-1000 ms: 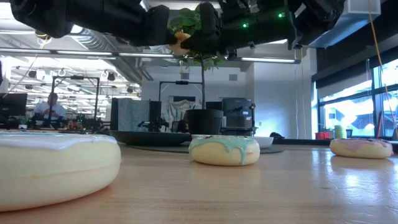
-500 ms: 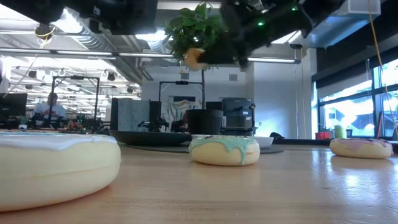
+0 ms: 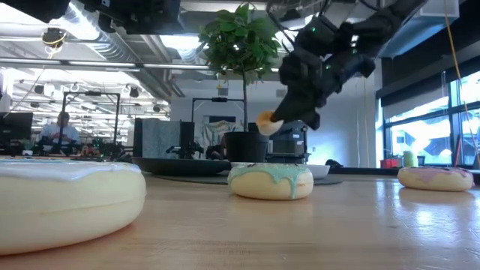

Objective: Pick & Place donuts
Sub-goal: Put the small yellow donut on the white plate

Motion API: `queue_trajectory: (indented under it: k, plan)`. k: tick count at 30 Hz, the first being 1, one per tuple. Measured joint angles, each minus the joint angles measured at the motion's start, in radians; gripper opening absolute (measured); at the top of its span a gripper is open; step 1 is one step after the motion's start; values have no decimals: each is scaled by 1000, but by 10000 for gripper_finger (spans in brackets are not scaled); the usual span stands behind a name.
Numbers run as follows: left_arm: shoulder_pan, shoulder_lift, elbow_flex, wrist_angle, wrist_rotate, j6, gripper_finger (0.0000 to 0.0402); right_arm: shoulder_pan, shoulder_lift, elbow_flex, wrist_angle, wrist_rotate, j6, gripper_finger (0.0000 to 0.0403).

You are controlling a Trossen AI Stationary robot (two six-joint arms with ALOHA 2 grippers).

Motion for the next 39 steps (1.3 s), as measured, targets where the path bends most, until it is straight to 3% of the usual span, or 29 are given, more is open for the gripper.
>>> queue_trajectory:
  k: [8,31,39]
  plan:
    - [0,0,0,-1,-4,2,113,-33,112,-6,67,-147,20,24]
    - [0,0,0,-19,-4,-1,110,-61,159,-6,74,-80,18,34]
    - [0,0,0,-19,-4,0,108,-61,160,-6,46,13,17,35]
